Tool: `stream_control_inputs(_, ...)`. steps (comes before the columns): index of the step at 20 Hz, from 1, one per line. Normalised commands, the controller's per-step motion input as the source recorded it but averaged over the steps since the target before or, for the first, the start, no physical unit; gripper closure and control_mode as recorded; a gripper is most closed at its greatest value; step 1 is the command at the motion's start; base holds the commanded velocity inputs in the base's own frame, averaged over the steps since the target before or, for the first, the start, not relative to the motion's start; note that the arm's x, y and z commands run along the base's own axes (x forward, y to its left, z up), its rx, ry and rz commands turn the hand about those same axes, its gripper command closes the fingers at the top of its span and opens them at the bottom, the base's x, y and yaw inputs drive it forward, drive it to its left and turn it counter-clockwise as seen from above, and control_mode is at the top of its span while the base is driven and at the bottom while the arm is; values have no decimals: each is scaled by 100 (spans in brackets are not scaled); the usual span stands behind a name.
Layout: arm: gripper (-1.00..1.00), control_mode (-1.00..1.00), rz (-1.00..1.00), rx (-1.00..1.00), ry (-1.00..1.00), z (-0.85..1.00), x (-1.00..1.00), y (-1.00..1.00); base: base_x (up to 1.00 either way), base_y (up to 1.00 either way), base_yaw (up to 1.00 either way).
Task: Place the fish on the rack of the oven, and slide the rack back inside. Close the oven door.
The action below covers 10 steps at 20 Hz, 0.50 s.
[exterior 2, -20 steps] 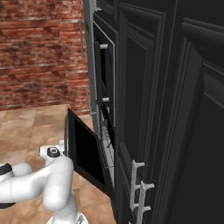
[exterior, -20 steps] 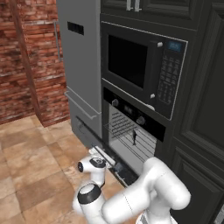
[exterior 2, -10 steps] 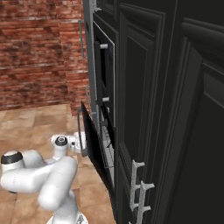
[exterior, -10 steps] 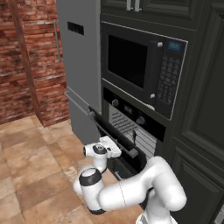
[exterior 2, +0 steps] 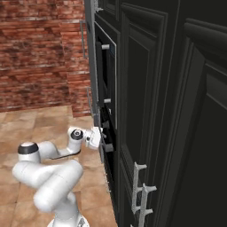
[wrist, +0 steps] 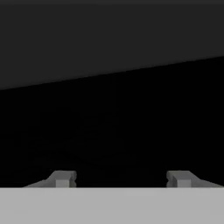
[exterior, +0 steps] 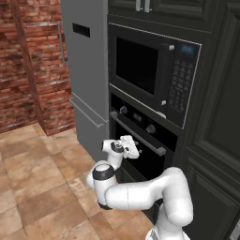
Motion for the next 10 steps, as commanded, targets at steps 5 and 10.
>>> stream_control_inputs(5,-100,-100,-29,0,-12,-53,36,-100,0,0,0)
stream_control_inputs(10,-100,-100,-24,0,-2,-47,21,-96,0,0,0)
